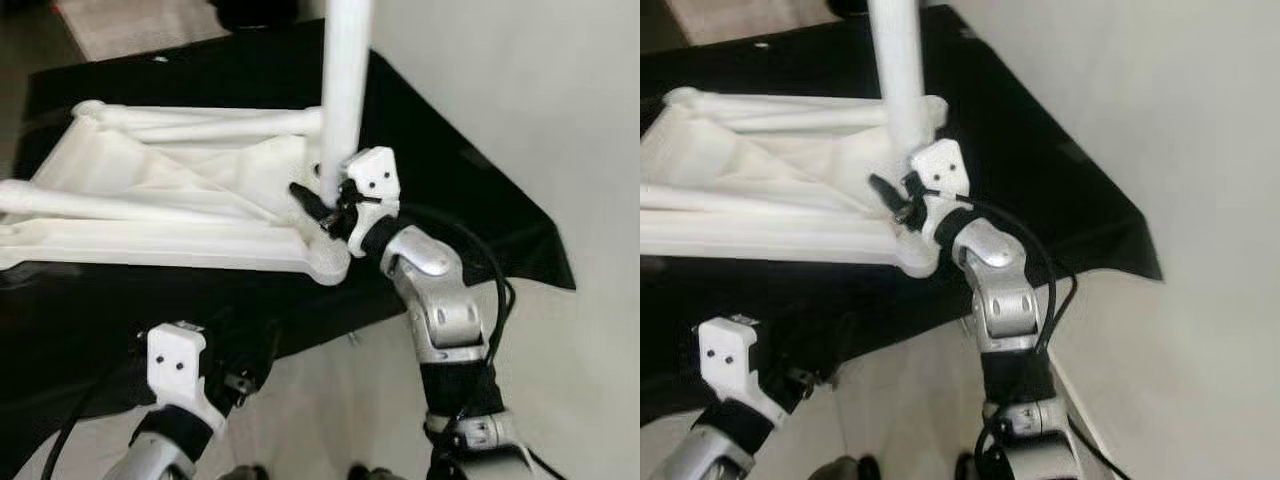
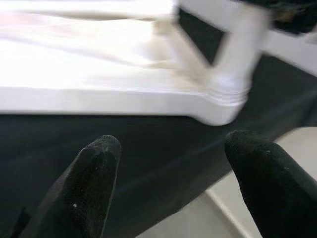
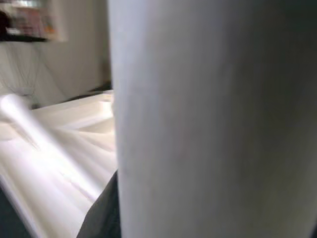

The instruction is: Building children table

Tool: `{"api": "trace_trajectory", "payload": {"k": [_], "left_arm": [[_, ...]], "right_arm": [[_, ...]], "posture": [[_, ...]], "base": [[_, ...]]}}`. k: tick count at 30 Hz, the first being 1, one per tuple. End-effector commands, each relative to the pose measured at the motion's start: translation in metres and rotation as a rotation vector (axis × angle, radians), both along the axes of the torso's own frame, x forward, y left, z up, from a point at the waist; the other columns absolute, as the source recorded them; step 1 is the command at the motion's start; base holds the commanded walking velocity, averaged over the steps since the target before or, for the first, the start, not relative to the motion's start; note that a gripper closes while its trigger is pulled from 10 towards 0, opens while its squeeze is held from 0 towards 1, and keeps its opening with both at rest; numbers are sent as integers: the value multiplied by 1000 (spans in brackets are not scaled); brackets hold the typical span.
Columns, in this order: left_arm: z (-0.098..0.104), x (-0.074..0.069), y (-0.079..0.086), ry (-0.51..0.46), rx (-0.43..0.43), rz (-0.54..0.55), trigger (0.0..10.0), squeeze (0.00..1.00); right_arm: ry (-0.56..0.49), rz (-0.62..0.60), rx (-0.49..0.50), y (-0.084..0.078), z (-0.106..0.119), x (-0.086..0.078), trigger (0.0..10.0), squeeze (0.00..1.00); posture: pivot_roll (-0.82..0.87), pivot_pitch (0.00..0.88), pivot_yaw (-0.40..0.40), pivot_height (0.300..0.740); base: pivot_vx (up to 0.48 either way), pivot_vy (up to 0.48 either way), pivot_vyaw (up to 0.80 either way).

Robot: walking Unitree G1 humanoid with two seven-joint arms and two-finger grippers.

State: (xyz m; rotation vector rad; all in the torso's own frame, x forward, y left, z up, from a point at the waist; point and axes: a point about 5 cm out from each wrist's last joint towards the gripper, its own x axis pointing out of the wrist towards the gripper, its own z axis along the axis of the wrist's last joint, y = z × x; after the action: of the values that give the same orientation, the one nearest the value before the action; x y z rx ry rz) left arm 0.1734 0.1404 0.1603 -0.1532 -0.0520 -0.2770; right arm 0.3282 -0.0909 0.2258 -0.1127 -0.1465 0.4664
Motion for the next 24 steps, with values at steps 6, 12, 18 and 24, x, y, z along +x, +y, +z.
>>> {"api": "trace_trajectory", "payload": {"k": [6,12,18,24], "left_arm": [[-3,2,0,14,7,-14,10000,0],[-2,3,0,6,8,-3,10000,0],[-2,4,-1,2,5,-3,10000,0],[-1,4,-2,-3,-2,-2,10000,0]], "right_arm": [[131,-158,-44,-7,-29,17,0,0],[72,-64,66,16,0,18,10000,157],[-5,293,170,34,34,23,10000,1000],[-10,628,19,30,38,32,10000,192]], "posture": [[34,230,-26,740],[40,233,-32,740],[38,236,-39,740],[39,241,-50,740]], "base": [[0,0,0],[0,0,0],[0,0,0],[0,0,0]]}}
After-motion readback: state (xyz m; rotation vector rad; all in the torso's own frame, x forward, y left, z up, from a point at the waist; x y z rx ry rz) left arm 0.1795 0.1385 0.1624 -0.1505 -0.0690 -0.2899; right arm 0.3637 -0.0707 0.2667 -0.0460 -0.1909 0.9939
